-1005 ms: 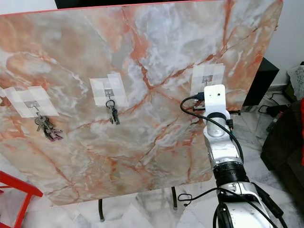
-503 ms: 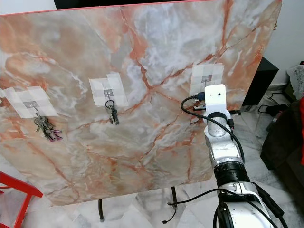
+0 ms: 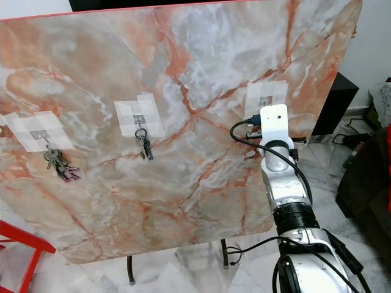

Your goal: Hang keys on a hook

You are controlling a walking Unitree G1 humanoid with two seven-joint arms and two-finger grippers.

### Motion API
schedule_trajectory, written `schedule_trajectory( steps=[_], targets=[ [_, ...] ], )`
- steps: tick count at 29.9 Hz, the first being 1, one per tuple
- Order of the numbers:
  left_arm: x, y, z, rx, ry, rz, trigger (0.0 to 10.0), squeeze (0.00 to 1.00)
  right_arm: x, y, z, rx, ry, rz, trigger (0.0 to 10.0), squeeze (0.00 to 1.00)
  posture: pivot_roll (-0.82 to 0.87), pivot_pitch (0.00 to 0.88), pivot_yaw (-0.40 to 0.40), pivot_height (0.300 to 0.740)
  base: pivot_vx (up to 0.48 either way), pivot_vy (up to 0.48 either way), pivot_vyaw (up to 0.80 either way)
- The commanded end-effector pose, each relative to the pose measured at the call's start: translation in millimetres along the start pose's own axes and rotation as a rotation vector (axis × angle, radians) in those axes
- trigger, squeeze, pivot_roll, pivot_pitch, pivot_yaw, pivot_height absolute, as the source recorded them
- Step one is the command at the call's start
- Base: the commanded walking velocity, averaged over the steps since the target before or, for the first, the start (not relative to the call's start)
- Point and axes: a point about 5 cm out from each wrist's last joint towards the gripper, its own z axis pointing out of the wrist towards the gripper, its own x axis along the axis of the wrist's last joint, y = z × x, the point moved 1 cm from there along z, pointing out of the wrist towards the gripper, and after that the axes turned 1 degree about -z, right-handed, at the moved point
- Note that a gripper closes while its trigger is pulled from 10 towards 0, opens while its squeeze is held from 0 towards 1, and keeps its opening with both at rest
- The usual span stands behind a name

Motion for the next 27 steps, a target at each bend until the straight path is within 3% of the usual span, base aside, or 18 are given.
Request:
schedule_trajectory(
  steps=[1, 27],
  targets=[
    [0, -5.6, -1.0, 0.009, -0.005, 0.014, 10.0, 0.0, 5, -6.1, 1.5, 0.029, 0.015, -0.001, 10.0, 0.0, 0.14, 0.0, 0.033, 0.74, 0.0, 0.0, 0.0],
    [0, -4.8, -0.9, -0.001, -0.006, 0.014, 10.0, 0.0, -7, -26.1, -8.5, 0.093, -0.026, -0.015, 10.0, 0.0, 0.14, 0.0, 0.031, 0.74, 0.0, 0.0, 0.0]
  ],
)
